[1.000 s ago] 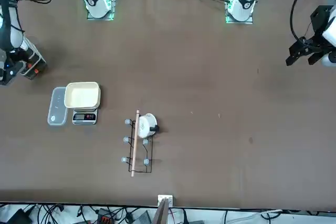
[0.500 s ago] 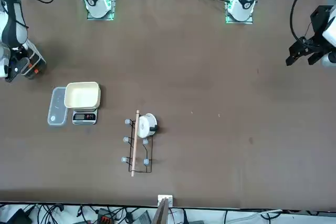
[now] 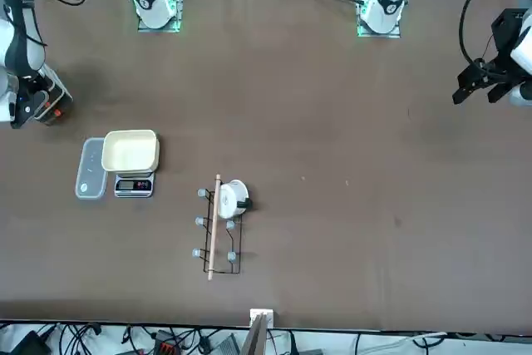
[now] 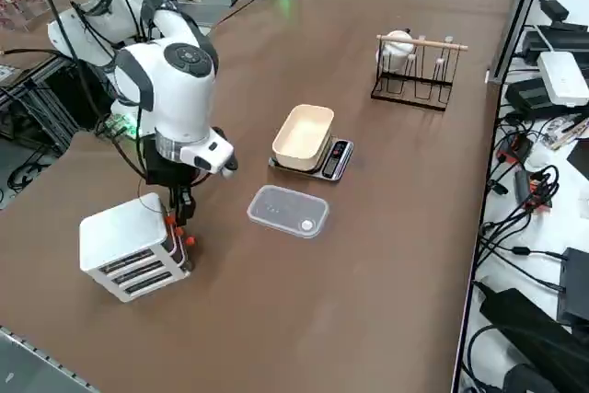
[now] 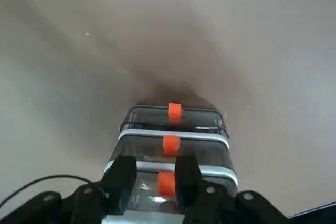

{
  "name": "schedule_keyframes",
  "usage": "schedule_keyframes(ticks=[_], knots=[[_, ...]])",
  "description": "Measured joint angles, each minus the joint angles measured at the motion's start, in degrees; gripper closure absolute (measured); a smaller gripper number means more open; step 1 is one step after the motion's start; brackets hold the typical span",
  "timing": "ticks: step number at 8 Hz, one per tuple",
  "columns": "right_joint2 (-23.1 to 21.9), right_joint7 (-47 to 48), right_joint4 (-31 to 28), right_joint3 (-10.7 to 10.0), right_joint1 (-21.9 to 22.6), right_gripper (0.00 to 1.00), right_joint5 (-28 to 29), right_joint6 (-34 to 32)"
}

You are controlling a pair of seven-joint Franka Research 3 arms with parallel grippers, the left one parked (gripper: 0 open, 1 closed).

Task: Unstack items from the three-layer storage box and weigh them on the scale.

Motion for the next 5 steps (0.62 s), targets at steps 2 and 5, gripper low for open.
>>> schedule_keyframes(ticks=[2, 5], knots=[[0.1, 3.04, 0.0, -0.01, -0.36, 0.51, -1.96, 0.14], [0.2, 4.91, 0.0, -0.01, -0.42, 0.54, -2.23, 0.19]])
